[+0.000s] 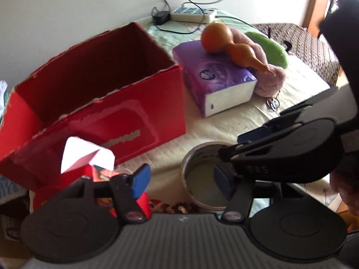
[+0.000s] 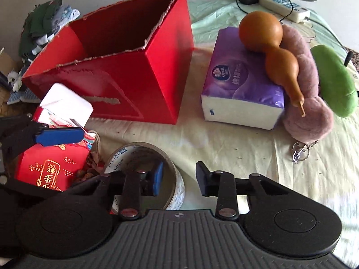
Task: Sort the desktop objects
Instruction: 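Move the right gripper onto the clear tape roll and close on its rim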
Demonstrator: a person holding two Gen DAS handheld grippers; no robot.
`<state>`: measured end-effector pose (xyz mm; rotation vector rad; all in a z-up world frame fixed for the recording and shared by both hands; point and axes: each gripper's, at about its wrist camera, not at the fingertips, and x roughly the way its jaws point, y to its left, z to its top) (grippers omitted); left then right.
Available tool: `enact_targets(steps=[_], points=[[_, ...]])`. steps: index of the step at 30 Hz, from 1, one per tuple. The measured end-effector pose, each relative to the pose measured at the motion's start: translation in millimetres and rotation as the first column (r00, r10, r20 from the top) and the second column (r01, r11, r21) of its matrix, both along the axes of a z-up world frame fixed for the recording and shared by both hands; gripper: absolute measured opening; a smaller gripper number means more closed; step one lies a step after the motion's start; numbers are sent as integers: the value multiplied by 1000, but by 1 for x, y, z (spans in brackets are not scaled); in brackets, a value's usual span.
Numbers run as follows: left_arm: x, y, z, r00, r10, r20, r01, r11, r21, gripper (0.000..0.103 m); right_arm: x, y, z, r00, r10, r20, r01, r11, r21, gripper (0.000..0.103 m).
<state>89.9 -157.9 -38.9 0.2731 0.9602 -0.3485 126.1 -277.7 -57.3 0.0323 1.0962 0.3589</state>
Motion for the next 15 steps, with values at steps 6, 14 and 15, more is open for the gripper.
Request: enact_targets(steps=[6, 14, 15], points=[[1, -3, -3, 1000, -10, 18, 9, 997, 72, 69, 1, -8, -6, 999, 27, -28, -26, 999, 34, 20], [4, -11, -5, 997, -65, -34, 66, 997, 40, 65, 3, -10, -6, 999, 46, -10, -45, 997, 58, 9], [7, -13, -10, 997, -57, -53, 59, 998, 38, 61, 3, -10, -6, 999, 46, -10, -46, 997, 57, 9]])
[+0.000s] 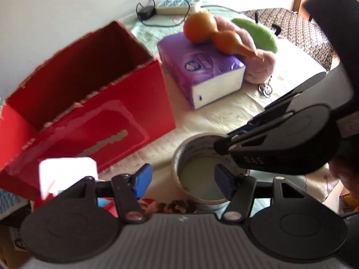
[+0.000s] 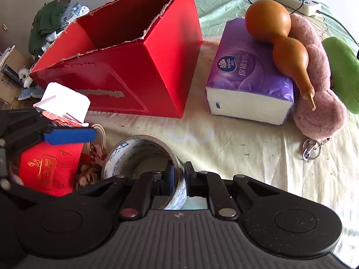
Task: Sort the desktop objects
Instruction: 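Move the right gripper onto the clear tape roll and close on its rim, then lift the tape roll with the right gripper and carry it over the red box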
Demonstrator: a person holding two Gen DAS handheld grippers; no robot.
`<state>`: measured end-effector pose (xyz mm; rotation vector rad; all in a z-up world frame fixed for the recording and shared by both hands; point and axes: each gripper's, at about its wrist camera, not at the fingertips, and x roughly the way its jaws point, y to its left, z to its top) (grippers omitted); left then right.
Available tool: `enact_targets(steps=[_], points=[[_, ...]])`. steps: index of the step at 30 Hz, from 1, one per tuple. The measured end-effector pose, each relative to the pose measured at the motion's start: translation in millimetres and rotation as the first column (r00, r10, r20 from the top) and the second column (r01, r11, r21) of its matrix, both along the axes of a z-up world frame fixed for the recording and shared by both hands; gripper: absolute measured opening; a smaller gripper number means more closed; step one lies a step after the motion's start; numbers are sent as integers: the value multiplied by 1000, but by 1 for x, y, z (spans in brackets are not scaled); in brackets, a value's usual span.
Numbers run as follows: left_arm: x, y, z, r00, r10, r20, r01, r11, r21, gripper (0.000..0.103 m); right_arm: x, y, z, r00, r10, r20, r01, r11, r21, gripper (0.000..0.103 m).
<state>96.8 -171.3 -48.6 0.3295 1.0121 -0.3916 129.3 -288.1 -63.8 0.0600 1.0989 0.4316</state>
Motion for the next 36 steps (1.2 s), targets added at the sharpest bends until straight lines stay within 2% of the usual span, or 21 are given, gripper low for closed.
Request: enact_targets(steps=[1, 3, 6, 8, 10, 12, 14, 16, 19, 20, 22, 23, 25, 28, 31, 33, 36], points=[[3, 0, -4, 1000, 11, -20, -11, 1000, -5, 57, 0, 0, 0, 1000, 0, 1, 0, 1000, -1, 9], [7, 3, -11, 997, 37, -62, -38, 999, -25, 30, 0, -2, 0, 1000, -1, 9, 1, 1000, -11, 9], [12, 9, -17, 991, 70, -115, -79, 994, -70, 22, 0, -6, -1, 1000, -5, 4, 5, 1000, -7, 9], [12, 8, -19, 988, 89, -124, -100, 991, -87, 20, 0, -7, -1, 1000, 2, 8, -1, 1000, -11, 9], [9, 1, -21, 990, 94, -110, -102, 993, -65, 19, 0, -5, -3, 1000, 10, 8, -9, 1000, -20, 12], [7, -4, -24, 990, 99, -99, -105, 993, -55, 20, 1, -7, -6, 1000, 0, -10, -1, 1000, -19, 20], [6, -7, -26, 990, 102, -93, -107, 993, -50, 22, 2, -9, -8, 1000, -9, -23, 9, 1000, 0, 20], [6, -10, -28, 990, 104, -90, -108, 993, -41, 25, 1, -11, -8, 1000, -5, -24, 5, 1000, 16, 15], [5, -15, -31, 990, 102, -93, -105, 994, -28, 29, -1, -9, -8, 1000, 13, -12, -13, 1000, 3, 14], [6, -15, -34, 988, 106, -112, -110, 993, -37, 32, -2, -8, -7, 1000, 19, -7, -19, 1000, -1, 14], [8, -14, -40, 982, 111, -150, -121, 991, -54, 43, -3, -7, -7, 999, 33, -5, -33, 999, 0, 12], [8, -13, -43, 979, 114, -169, -126, 990, -63, 55, -4, -7, -7, 999, 39, -5, -39, 999, 2, 11], [10, -12, -48, 972, 118, -204, -137, 987, -79, 61, -5, -7, -8, 999, 47, -7, -47, 999, 3, 12], [6, -19, -45, 981, 102, -167, -114, 992, -59, 57, -7, -6, -10, 1000, 31, -5, -31, 999, -20, 12], [2, -31, -42, 995, 38, -95, -37, 999, 11, 47, -9, -12, -8, 1000, -15, -9, 15, 1000, -19, 10], [2, -31, -34, 997, 9, -77, -8, 1000, 5, 35, -11, -18, -2, 998, -60, -6, 60, 998, -11, 10], [7, -25, -1, 1000, -14, 10, 15, 999, -36, 27, -20, -24, 21, 994, -102, 34, 102, 995, -5, 8]])
